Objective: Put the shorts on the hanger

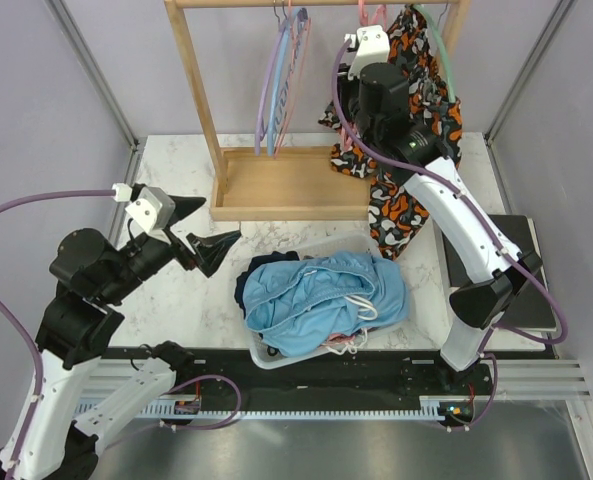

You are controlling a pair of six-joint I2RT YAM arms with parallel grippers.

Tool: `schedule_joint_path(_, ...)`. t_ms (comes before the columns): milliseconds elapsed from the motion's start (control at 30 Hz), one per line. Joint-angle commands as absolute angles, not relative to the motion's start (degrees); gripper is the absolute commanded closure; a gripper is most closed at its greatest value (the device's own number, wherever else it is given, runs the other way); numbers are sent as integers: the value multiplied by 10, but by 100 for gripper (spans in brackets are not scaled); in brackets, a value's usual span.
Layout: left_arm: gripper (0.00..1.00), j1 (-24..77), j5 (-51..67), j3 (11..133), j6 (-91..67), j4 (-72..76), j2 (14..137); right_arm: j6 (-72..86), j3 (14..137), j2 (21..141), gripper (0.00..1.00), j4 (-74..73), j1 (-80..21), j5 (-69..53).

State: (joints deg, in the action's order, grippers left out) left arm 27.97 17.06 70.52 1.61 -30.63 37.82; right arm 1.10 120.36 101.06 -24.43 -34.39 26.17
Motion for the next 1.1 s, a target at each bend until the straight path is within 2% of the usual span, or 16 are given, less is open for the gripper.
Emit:
schedule_joint_path(0,0,276,184,698,22,-274,382,15,1216,998,100,-235,-342,184)
schedule_joint_path(133,0,276,192,701,19,-272,387,13,1229,991,100,-217,-341,229)
schedule_joint_path(400,0,276,195,708,20,-270,396,-34,1179,929,100,-117,-340,170)
schedule_joint_path(933,0,276,211,713,18,-259,413,-47,1127,882,100,-108,-339,141)
schedule_joint_path(967,0,276,211,712,18,-260,414,-40,1139,886,79,-131,-339,147)
schedule_joint_path(1067,0,276,210,709,15,-259,411,-7,1157,895,33,-167,-340,152)
